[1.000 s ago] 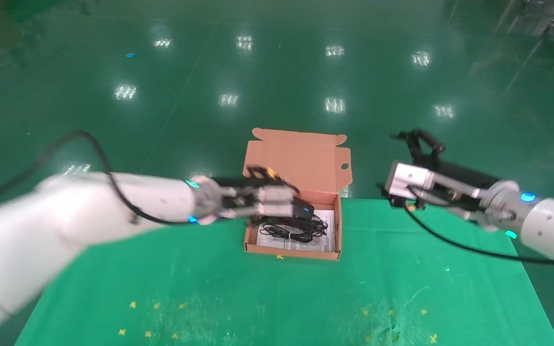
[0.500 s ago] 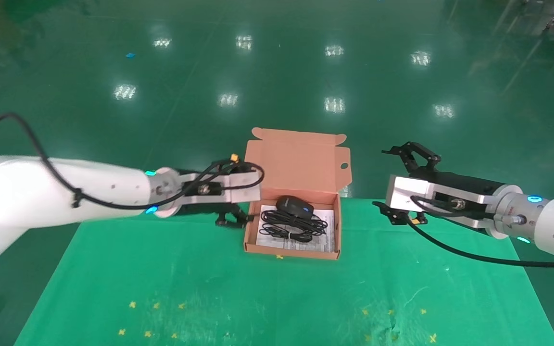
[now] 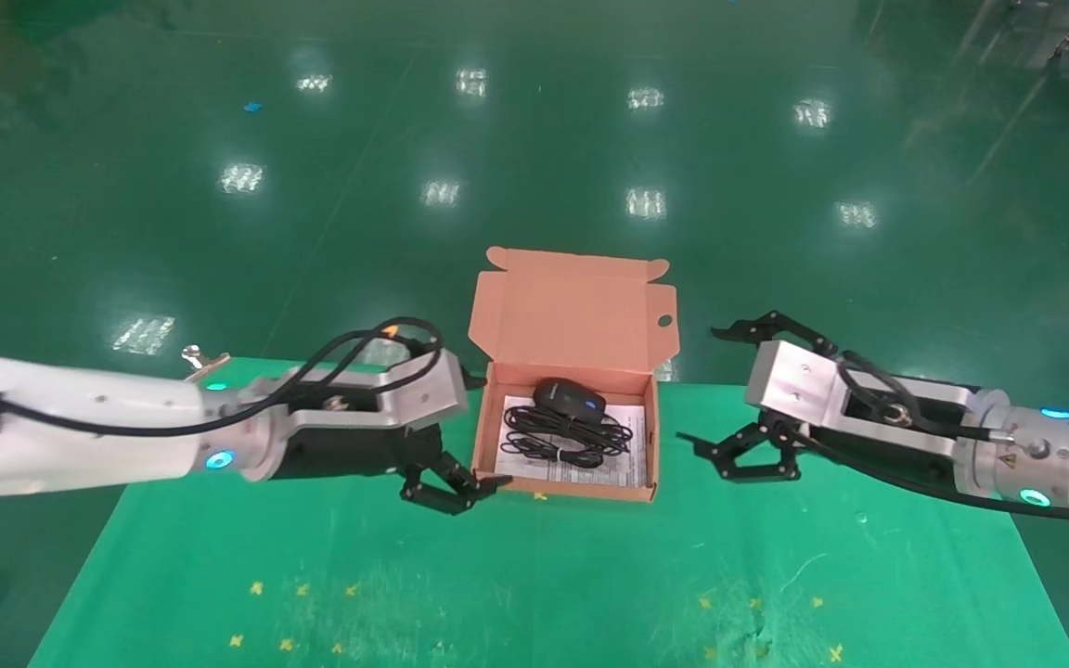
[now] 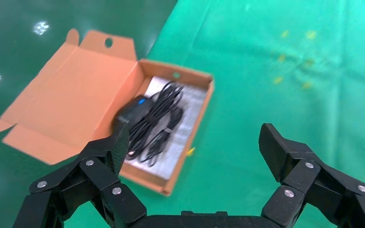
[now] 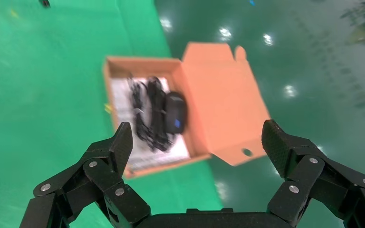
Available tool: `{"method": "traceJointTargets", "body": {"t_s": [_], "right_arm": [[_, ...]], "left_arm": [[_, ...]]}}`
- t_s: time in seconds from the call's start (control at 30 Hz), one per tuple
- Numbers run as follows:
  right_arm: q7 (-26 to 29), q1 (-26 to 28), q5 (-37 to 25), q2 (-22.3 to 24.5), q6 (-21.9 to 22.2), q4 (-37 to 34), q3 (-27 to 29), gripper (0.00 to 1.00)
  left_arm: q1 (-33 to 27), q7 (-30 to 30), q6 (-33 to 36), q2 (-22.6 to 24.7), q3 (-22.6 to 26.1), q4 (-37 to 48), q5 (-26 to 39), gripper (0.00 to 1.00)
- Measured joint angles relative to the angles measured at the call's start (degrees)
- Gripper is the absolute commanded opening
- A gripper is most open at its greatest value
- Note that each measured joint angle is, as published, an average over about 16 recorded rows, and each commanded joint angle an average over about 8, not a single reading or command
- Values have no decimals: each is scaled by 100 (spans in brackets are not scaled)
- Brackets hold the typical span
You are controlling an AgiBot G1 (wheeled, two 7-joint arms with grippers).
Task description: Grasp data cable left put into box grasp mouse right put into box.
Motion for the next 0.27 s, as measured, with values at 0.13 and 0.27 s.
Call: {"method": "traceJointTargets", "body": {"t_s": [0.13,0.27], "right_arm": [[74,-90,185,15,-255,9,184,100],[131,-160,329,27,-454,16,327,100]], "left_arm": [[137,5,199,-130,-220,-79,-244,100],[244,9,353,-231,-391,-140,-433,100]]}}
